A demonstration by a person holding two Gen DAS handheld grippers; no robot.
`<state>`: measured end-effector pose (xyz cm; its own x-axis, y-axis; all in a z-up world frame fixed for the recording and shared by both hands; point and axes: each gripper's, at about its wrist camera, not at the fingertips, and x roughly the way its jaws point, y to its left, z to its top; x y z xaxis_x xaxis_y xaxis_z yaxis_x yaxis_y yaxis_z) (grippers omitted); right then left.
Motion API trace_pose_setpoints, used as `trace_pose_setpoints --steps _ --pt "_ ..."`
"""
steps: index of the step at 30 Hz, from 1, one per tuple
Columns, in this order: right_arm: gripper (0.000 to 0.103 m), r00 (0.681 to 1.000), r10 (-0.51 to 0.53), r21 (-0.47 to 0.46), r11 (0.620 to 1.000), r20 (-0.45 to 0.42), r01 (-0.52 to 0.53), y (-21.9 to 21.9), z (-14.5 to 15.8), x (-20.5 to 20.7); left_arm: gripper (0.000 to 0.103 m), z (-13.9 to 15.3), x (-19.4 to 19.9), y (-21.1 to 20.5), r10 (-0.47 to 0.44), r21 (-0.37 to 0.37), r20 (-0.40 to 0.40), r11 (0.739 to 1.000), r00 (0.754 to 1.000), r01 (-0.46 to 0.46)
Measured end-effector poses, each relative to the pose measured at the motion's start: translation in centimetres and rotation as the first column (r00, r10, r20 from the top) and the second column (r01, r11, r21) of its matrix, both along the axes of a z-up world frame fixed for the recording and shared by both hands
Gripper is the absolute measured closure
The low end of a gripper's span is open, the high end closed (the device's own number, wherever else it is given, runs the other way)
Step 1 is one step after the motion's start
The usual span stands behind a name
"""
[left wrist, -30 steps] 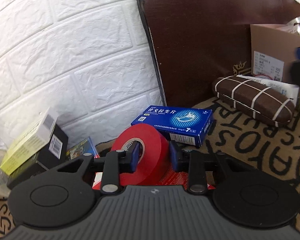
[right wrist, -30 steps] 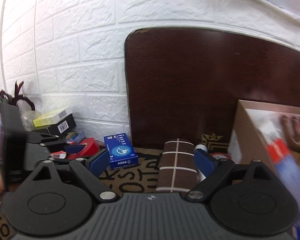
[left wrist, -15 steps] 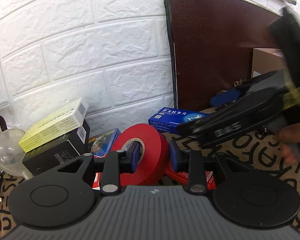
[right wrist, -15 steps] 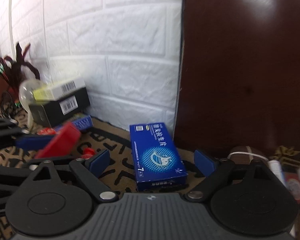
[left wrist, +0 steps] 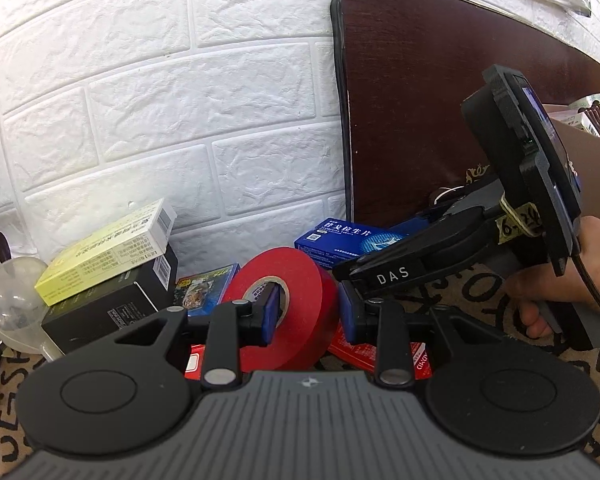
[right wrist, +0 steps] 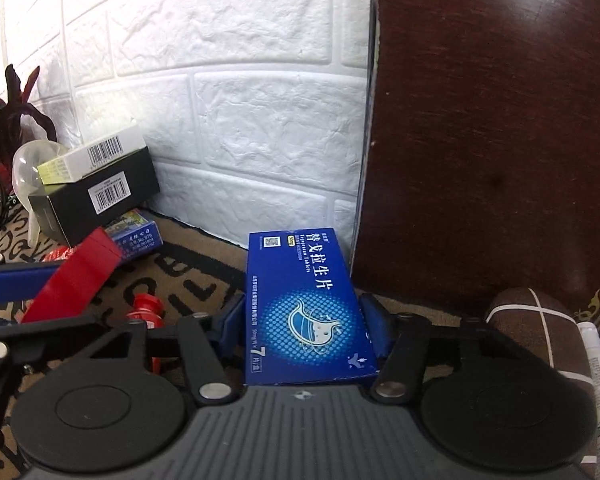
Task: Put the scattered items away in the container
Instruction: 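Grasp the red tape roll with the left tool while the right tool grasps the blue medicine box, then carry the tape roll and medicine box up over the cardboard box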
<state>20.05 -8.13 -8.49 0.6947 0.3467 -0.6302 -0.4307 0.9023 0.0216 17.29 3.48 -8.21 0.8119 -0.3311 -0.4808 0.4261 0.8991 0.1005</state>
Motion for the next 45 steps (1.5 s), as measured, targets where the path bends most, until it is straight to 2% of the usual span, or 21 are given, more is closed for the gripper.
trace_pose_setpoints --steps 5,10,19,25,31,37,45 --pt "0.048 1.0 -0.006 -0.01 1.0 0.019 0.006 0.3 0.4 -0.7 0.071 0.1 -0.2 0.1 0.01 -0.012 -0.006 1.0 1.0 -0.01" --pt "0.048 0.997 -0.018 0.047 0.999 0.071 0.014 -1.0 2.2 -2.3 0.071 0.7 -1.0 0.2 0.019 -0.016 0.008 1.0 1.0 -0.019" --pt "0.048 0.985 -0.023 0.136 0.991 0.171 0.0 -2.9 7.8 -9.9 0.071 3.4 -5.2 -0.5 0.011 -0.051 0.046 0.999 0.999 -0.008" --pt "0.048 0.975 -0.051 0.159 0.987 0.215 0.017 -4.5 10.0 -15.6 0.071 4.7 -9.2 -2.3 0.002 -0.045 0.056 0.999 0.998 0.001" --pt "0.048 0.965 -0.102 0.168 0.984 0.24 0.062 -7.0 11.0 -20.7 0.071 5.9 -13.2 -5.8 -0.083 -0.03 0.087 0.996 0.993 0.085" --pt "0.048 0.944 -0.197 0.187 0.971 0.265 0.15 -12.3 12.2 -25.0 0.071 7.9 -14.7 -10.8 -0.177 -0.032 0.109 0.983 0.978 0.181" --pt "0.048 0.9 -0.303 0.183 0.949 0.314 0.256 -19.4 14.0 -27.6 0.071 9.4 -13.6 -18.2 -0.278 -0.01 0.159 0.959 0.947 0.283"
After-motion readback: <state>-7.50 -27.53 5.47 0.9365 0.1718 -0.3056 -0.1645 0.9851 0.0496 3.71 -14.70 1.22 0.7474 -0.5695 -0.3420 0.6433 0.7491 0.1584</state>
